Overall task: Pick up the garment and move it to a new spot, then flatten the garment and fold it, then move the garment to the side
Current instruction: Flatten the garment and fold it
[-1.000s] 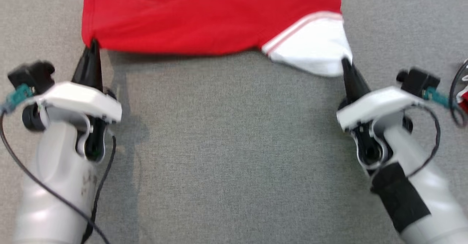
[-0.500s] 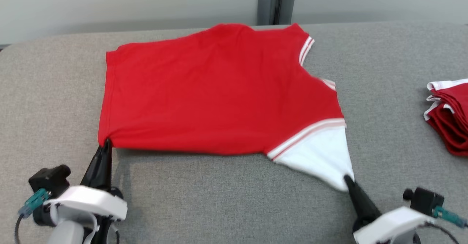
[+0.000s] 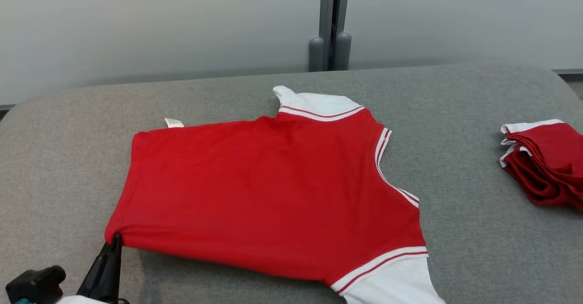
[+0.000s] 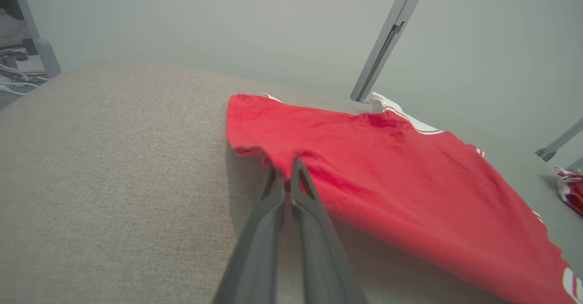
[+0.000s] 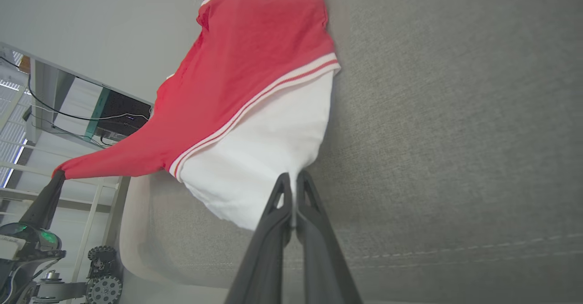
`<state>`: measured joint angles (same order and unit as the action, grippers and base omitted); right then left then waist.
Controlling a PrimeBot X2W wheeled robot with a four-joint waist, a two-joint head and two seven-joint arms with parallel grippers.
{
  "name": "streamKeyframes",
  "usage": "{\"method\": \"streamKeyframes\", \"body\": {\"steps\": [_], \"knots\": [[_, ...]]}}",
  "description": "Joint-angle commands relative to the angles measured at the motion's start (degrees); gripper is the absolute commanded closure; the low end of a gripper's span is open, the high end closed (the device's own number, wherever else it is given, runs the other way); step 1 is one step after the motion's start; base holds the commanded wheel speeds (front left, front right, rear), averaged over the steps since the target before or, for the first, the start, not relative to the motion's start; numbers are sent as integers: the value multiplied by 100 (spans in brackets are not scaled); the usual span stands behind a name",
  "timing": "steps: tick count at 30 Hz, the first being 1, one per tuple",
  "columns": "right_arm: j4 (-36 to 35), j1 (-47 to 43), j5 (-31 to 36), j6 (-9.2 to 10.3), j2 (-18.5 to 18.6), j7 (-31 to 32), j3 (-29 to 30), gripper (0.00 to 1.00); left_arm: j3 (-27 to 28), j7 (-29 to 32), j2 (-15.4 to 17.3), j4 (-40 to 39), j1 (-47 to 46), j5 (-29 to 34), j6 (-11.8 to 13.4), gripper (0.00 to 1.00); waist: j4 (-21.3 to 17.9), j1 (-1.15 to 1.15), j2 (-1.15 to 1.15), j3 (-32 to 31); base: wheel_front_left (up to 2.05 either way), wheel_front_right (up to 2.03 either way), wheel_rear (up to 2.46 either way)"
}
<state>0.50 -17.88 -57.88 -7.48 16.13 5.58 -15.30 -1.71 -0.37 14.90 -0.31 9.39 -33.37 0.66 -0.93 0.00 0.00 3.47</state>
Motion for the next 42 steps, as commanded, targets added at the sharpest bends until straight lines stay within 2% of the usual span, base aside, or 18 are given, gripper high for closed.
{"method": "streamKeyframes", "body": {"steps": [1,8,12,16,25,32,42], "knots": [[-141,-125,87,-4,-50,168,138,100,38,77,56,-183,119,69,98,100,-24,0,0,-67,0,0,0],[-1247,-773,759,-4,-809,1205,1155,100,131,531,195,-1353,892,270,614,100,7,0,0,-138,0,0,0],[-1669,-766,966,-4,-1154,1576,1581,100,112,702,213,-1690,1025,297,725,100,62,0,0,-49,0,0,0],[-1724,-526,1068,-5,-1270,1844,1695,100,70,798,235,-1669,974,271,729,100,95,0,0,88,0,0,0],[-1277,466,1141,-5,-1311,1925,1689,100,-83,965,249,-1240,514,49,529,100,193,0,0,542,0,0,0],[-823,1475,1152,-5,-1288,1768,1558,100,-119,1177,400,-933,68,-65,362,100,197,0,0,908,0,0,0],[327,2904,1112,-5,-1084,1278,1130,100,-88,1265,456,-541,-547,-276,226,100,258,0,0,1398,0,0,0]]}}
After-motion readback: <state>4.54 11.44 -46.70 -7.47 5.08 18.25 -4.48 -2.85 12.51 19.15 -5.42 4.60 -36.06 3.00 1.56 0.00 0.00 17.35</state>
